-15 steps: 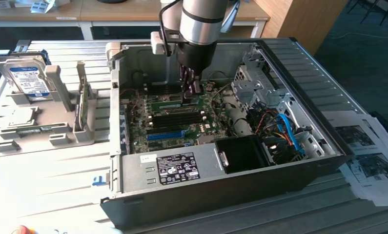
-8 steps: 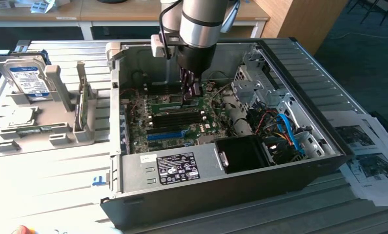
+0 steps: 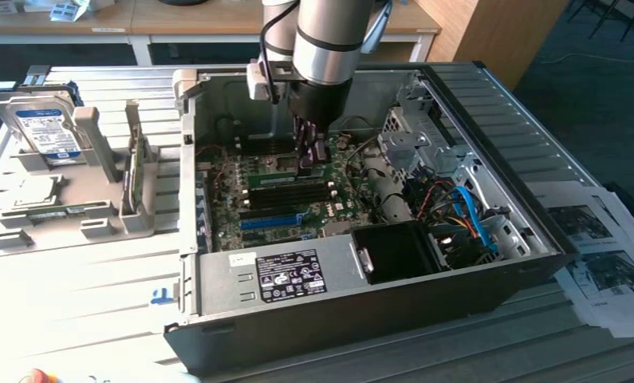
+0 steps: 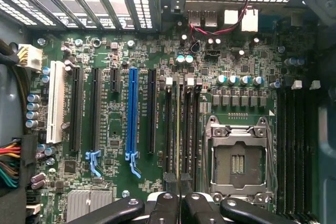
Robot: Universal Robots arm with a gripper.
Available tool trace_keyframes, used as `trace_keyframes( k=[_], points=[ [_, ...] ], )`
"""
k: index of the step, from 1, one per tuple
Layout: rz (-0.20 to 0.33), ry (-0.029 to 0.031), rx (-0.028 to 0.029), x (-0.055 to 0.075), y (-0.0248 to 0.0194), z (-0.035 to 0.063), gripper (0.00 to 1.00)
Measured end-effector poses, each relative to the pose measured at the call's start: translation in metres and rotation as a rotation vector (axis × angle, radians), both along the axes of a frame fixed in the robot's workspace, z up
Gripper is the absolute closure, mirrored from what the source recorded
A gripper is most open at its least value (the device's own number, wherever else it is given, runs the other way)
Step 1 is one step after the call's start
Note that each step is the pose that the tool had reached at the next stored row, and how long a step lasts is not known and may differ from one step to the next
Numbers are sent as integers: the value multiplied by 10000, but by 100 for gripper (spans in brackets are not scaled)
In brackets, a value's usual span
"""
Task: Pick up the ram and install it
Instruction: 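Insert the ram into the slot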
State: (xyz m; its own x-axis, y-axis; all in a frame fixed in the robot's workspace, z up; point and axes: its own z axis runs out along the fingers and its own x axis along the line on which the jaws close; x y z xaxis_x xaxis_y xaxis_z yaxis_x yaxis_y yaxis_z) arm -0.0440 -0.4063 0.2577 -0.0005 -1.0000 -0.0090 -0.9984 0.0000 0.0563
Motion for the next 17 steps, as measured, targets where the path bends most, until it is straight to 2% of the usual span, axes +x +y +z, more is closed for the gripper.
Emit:
trace_keyframes(
  k=[17],
  points=[
    [2, 1, -1, 33, 0, -1, 88]
  ],
)
